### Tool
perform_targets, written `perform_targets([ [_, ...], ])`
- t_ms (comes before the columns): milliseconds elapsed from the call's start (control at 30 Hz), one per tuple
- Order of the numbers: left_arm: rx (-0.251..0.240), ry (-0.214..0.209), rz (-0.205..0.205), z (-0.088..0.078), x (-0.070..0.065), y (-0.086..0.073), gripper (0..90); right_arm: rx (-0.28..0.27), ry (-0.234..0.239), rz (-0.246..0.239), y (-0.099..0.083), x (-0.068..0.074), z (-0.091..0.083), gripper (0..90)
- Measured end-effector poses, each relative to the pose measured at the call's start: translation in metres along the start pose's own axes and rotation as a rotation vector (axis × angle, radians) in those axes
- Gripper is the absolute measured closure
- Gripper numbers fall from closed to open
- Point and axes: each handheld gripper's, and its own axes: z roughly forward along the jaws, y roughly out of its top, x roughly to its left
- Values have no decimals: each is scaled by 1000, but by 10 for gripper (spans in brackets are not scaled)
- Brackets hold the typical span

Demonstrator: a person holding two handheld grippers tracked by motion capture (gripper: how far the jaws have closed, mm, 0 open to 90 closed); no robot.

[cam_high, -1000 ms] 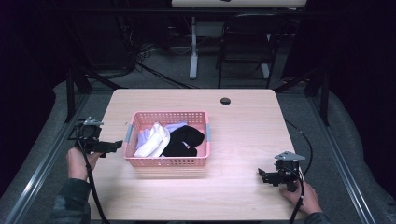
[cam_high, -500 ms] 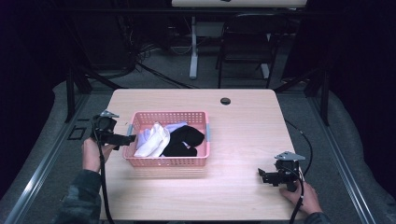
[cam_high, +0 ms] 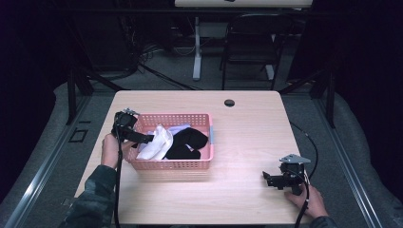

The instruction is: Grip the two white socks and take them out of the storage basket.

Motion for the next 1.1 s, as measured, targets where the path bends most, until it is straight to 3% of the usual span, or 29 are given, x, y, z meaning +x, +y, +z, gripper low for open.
perform_targets([
  [367, 63, -28, 19, 27, -8, 15, 89, 0, 0, 0, 0, 0, 0, 0],
  [500, 106, -33, 30, 36, -12, 21, 116, 0, 0, 0, 0, 0, 0, 0],
  [900, 191, -44, 3, 61, -18, 27, 204, 1, 1, -1, 0, 0, 0, 0],
  [933, 208, -43, 15, 62, -17, 28, 202, 1, 1, -1, 0, 0, 0, 0],
  [1100, 248, -49, -11, 70, -18, 27, 243, 0, 1, -1, 0, 0, 0, 0],
])
